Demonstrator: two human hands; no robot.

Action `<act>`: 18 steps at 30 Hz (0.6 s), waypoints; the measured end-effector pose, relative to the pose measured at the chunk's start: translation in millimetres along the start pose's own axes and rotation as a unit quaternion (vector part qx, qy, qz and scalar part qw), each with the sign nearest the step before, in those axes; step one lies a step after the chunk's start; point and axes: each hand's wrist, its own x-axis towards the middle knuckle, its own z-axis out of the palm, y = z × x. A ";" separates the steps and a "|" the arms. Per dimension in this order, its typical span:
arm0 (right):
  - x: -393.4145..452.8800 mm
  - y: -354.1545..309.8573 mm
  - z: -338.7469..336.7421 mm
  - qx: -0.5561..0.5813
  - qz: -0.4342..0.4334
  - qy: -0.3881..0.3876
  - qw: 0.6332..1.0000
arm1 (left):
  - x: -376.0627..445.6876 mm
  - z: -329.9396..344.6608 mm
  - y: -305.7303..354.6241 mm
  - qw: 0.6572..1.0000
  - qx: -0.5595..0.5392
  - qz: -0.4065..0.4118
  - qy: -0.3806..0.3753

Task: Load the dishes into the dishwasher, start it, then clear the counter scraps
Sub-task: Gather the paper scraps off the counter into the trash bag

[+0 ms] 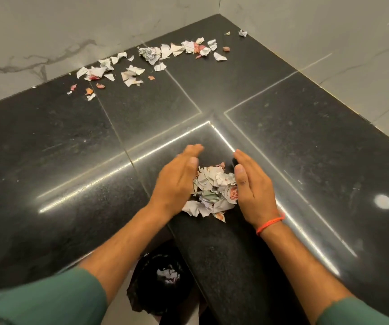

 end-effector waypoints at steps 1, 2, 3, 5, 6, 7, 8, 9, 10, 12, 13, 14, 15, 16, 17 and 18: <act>-0.9 -1.2 1.2 -0.019 0.001 -0.018 1.000 | -10.5 -2.5 -3.1 0.997 -0.020 -0.046 0.059; -1.1 -1.5 2.6 -0.041 -0.001 -0.034 0.999 | -21.1 -1.6 -4.8 0.991 -0.025 -0.080 0.100; -1.2 -2.1 3.9 -0.060 -0.006 -0.046 0.997 | -30.8 2.3 -4.2 0.988 -0.012 -0.099 0.121; -0.7 -3.0 6.0 -0.076 -0.011 -0.050 0.996 | -41.9 18.5 4.4 0.985 0.031 -0.105 0.130; -0.5 -4.4 7.9 -0.069 -0.006 -0.047 0.996 | -42.7 29.2 9.8 0.985 0.040 -0.104 0.133; -0.9 -7.2 10.5 -0.055 0.001 -0.042 0.998 | -40.6 40.2 15.8 0.985 0.037 -0.106 0.133; -1.9 -10.3 14.4 -0.036 0.006 -0.034 0.999 | -36.5 50.6 21.1 0.985 0.027 -0.108 0.133; -3.9 -13.6 18.4 -0.010 0.012 -0.023 1.000 | -31.8 59.8 26.7 0.985 0.011 -0.110 0.133; -6.0 -16.3 22.6 0.027 0.025 -0.007 0.999 | -27.2 68.5 30.7 0.984 -0.011 -0.109 0.139; -7.1 -23.7 27.9 0.131 0.087 0.029 0.987 | -19.3 81.7 39.0 0.976 -0.079 -0.113 0.166; -6.4 -27.7 28.2 0.194 0.130 0.043 0.971 | -15.3 86.5 43.5 0.970 -0.118 -0.112 0.180; -5.2 -32.0 27.9 0.264 0.171 0.055 0.948 | -11.3 90.4 47.9 0.962 -0.159 -0.110 0.190; -4.0 -35.3 27.3 0.329 0.207 0.069 0.919 | -8.2 92.2 53.6 0.952 -0.204 -0.115 0.198; -2.7 -37.0 27.2 0.386 0.239 0.085 0.887 | -5.2 93.7 57.8 0.936 -0.254 -0.131 0.205; -1.7 -38.6 28.1 0.433 0.266 0.098 0.855 | -2.1 93.8 61.0 0.914 -0.308 -0.157 0.212; -1.7 -39.7 29.4 0.473 0.286 0.110 0.826 | 2.0 93.6 61.9 0.886 -0.364 -0.189 0.218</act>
